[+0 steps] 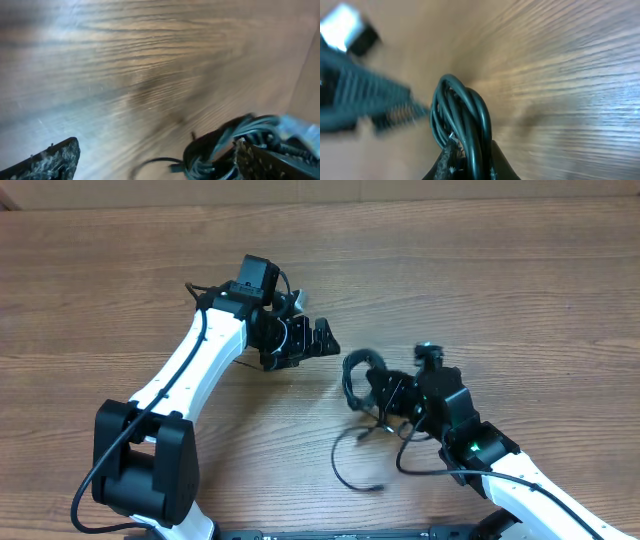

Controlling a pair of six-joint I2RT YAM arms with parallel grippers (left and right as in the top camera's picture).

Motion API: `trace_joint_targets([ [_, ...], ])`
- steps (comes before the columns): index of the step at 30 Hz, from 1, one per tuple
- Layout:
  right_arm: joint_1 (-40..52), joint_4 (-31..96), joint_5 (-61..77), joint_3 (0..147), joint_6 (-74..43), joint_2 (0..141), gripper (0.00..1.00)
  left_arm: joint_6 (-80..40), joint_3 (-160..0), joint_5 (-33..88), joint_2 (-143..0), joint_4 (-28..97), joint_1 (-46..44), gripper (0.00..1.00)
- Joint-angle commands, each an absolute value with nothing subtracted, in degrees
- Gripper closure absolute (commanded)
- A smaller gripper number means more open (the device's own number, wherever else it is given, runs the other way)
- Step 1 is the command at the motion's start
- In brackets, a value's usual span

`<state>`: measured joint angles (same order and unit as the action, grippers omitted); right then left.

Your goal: Untangle cables

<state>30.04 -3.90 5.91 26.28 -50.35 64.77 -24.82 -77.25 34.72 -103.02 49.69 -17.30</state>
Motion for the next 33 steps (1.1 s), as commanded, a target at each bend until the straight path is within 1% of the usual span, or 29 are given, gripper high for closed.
trace_joint_targets([
  [1,30.20,-7.33,-0.05,26.70,-68.73,64.42,0.96,-34.98,-78.04,34.11,-102.74,49.56,-19.05,0.03],
  [5,30.20,-11.40,-0.62,26.70,-70.54,64.42,0.96,-34.98,-78.04,34.54,-102.74,48.82,-21.17,0.05],
  [9,30.20,-11.49,-0.62,26.70,-70.52,65.21,0.96,-34.94,-78.04,34.46,-102.74,45.52,-23.00,0.10],
  [12,30.20,-11.57,-0.60,26.70,-70.54,66.81,0.96,-34.98,-78.04,34.50,-102.74,42.72,-24.12,0.11],
  [18,30.17,-13.41,-0.80,26.70,-70.52,70.22,0.96,-36.01,-78.04,34.17,-102.74,43.03,-25.56,0.24],
  [24,30.13,-15.94,-2.31,26.70,-70.52,71.50,0.96,-35.77,-78.04,32.56,-102.76,44.86,-25.69,0.30],
  [28,30.13,-19.31,-2.28,26.70,-70.54,71.50,0.96,-35.79,-77.97,31.70,-102.76,45.71,-25.82,0.43],
  [33,30.13,-21.74,0.21,26.70,-70.57,71.50,0.96,-35.88,-77.95,29.41,-102.87,44.88,-26.79,0.46],
])
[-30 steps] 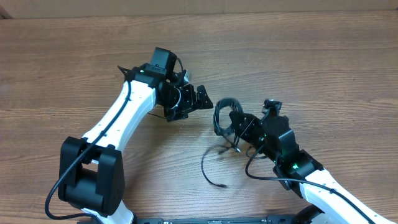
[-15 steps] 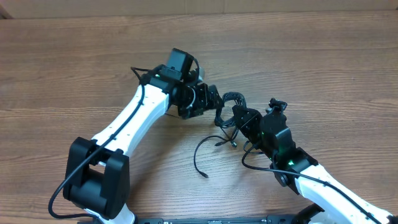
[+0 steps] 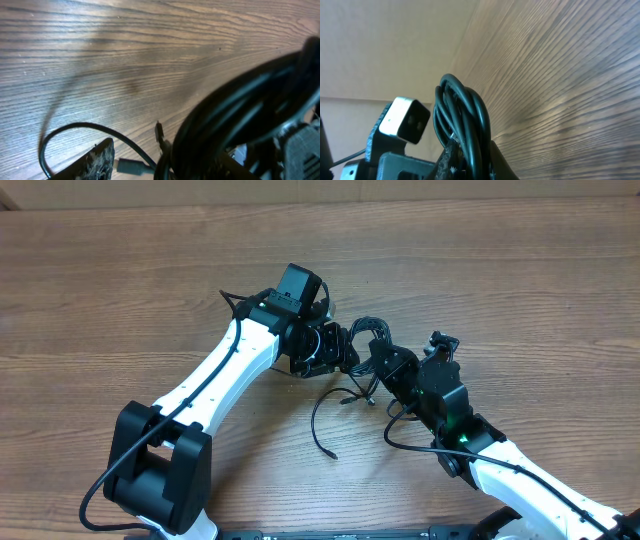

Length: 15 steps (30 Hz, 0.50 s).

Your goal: Untangle cables

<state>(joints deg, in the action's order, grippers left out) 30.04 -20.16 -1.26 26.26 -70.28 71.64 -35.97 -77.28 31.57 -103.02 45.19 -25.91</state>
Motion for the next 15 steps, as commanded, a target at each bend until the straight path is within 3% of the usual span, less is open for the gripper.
trace_joint_targets([
  [1,30.13,-21.82,1.06,26.70,-70.57,71.50,0.96,-35.86,-77.97,29.39,-102.87,44.47,-27.05,0.48],
  [5,30.13,-21.82,1.74,26.70,-70.54,71.50,0.96,-35.79,-77.97,29.28,-102.87,42.61,-28.36,0.73],
  [6,30.13,-21.85,1.72,26.70,-70.54,71.50,0.95,-35.79,-77.97,28.67,-102.87,42.57,-28.62,0.88],
  [7,30.13,-21.85,1.54,26.70,-70.52,71.50,0.92,-35.77,-77.97,27.14,-102.87,42.68,-28.91,0.96],
  [9,30.13,-21.76,1.58,26.70,-70.48,71.50,0.87,-35.77,-77.97,23.16,-102.87,43.20,-28.95,0.96],
  [11,30.13,-20.86,1.61,26.70,-70.17,71.48,0.67,-35.77,-77.97,18.44,-102.87,44.12,-28.62,0.96],
  [12,30.13,-20.03,1.61,26.70,-69.32,71.48,0.43,-35.77,-77.97,15.79,-102.85,44.93,-28.23,0.96],
  [13,30.13,-19.07,1.58,26.70,-67.24,71.48,0.29,-35.73,-77.97,13.67,-102.83,45.60,-27.77,0.96],
  [15,30.13,-16.53,1.61,26.70,-61.06,71.48,0.11,-35.51,-78.00,8.78,-102.63,47.09,-26.44,0.96],
])
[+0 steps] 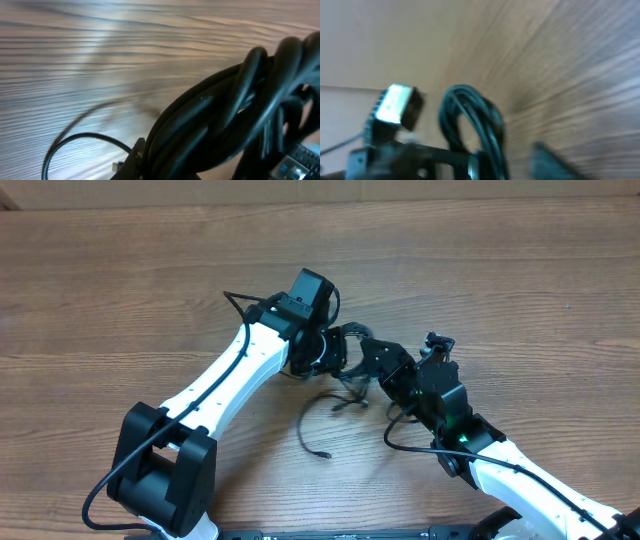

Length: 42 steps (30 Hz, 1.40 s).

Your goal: Untangle cables

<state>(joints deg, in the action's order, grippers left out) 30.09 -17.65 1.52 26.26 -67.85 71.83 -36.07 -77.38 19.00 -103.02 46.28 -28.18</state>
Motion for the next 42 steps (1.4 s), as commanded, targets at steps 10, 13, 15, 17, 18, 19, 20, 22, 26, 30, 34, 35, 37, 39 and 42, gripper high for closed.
trace_joint_targets([
  [10,32.23,-9.87,6.59,26.50,-40.45,71.92,0.00,-35.53,-78.06,10.15,-100.68,47.92,-22.83,0.96],
  [13,34.09,-11.18,6.76,26.50,-40.16,73.10,0.04,-35.57,-78.15,13.61,-100.68,47.70,-22.83,0.96],
  [15,35.48,-12.38,6.76,26.50,-40.16,73.89,0.06,-35.59,-78.17,15.07,-100.68,47.70,-22.83,0.96],
  [17,37.04,-13.85,6.74,26.50,-38.94,74.96,0.12,-36.10,-78.17,15.55,-100.68,47.75,-22.83,0.96],
  [18,37.63,-14.46,6.50,26.50,-37.80,75.64,0.19,-36.10,-78.17,16.38,-100.68,47.72,-22.83,0.96],
  [19,38.22,-14.90,5.91,26.50,-36.84,76.75,0.28,-36.34,-78.17,17.47,-100.68,47.70,-22.83,0.96],
  [20,38.30,-14.90,5.28,26.50,-36.80,77.28,0.29,-36.45,-78.19,18.06,-100.68,47.70,-22.83,0.96],
  [22,38.28,-14.94,3.38,26.50,-36.80,79.22,0.30,-36.45,-78.26,19.70,-100.68,47.72,-22.83,0.96],
  [26,38.20,-17.21,0.45,26.50,-36.77,82.78,0.34,-36.21,-78.28,22.81,-100.68,47.90,-22.83,0.96],
  [30,38.20,-21.41,0.51,26.50,-36.82,83.72,0.38,-35.86,-78.26,23.38,-100.68,48.95,-22.90,0.96],
  [34,38.15,-25.21,0.30,26.50,-36.80,83.70,0.50,-34.30,-78.26,23.40,-100.71,50.19,-22.90,0.95],
  [35,38.13,-25.43,-0.51,26.50,-36.80,83.70,0.56,-33.71,-78.26,23.42,-100.68,50.50,-22.90,0.96],
  [37,38.13,-24.69,-3.25,26.50,-36.80,83.70,0.78,-31.35,-78.26,23.44,-100.68,50.83,-22.85,0.96],
  [39,38.11,-22.24,-8.23,26.50,-36.80,83.70,0.96,-26.74,-78.28,23.97,-100.68,50.81,-22.76,0.96],
  [42,37.21,-18.50,-13.76,26.50,-36.77,83.68,0.96,-18.13,-78.91,24.23,-100.68,52.49,-21.91,0.96],
])
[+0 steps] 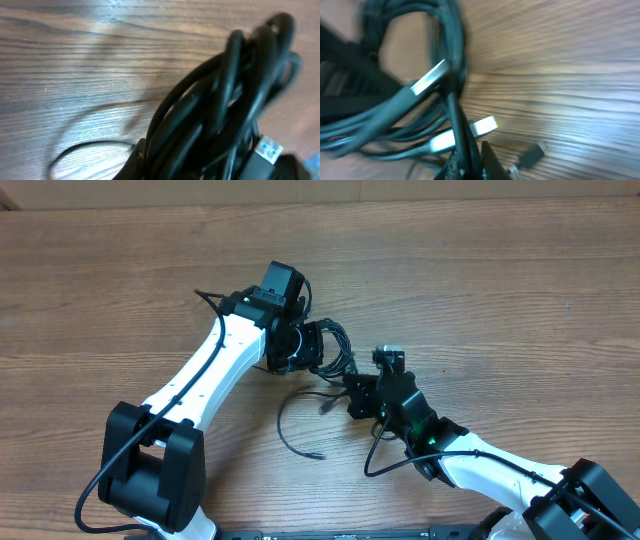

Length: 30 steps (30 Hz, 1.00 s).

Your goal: Untangle cables

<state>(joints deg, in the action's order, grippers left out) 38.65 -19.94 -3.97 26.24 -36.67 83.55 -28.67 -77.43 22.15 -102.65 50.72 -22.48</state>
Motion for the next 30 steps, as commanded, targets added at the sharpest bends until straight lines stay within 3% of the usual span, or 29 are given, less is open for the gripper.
trace_joint_targets([
  [1,36.56,-17.56,-13.89,26.50,-36.80,83.57,0.96,-15.42,-79.31,24.23,-100.68,53.47,-21.37,0.96],
  [7,30.72,-14.61,-8.32,26.50,-36.58,79.99,0.96,-1.61,-82.00,23.81,-100.68,58.37,-17.89,0.96],
  [12,26.50,-14.63,7.27,26.50,-29.50,74.17,0.96,4.75,-82.04,23.81,-100.68,58.04,-17.28,0.96],
  [22,25.76,-14.59,29.69,26.55,-25.28,67.46,0.96,1.63,-82.04,23.42,-100.68,52.05,-21.15,0.96],
  [30,25.87,-14.59,32.75,26.55,-26.11,67.51,0.96,1.56,-82.04,18.79,-100.68,49.52,-27.29,0.96],
])
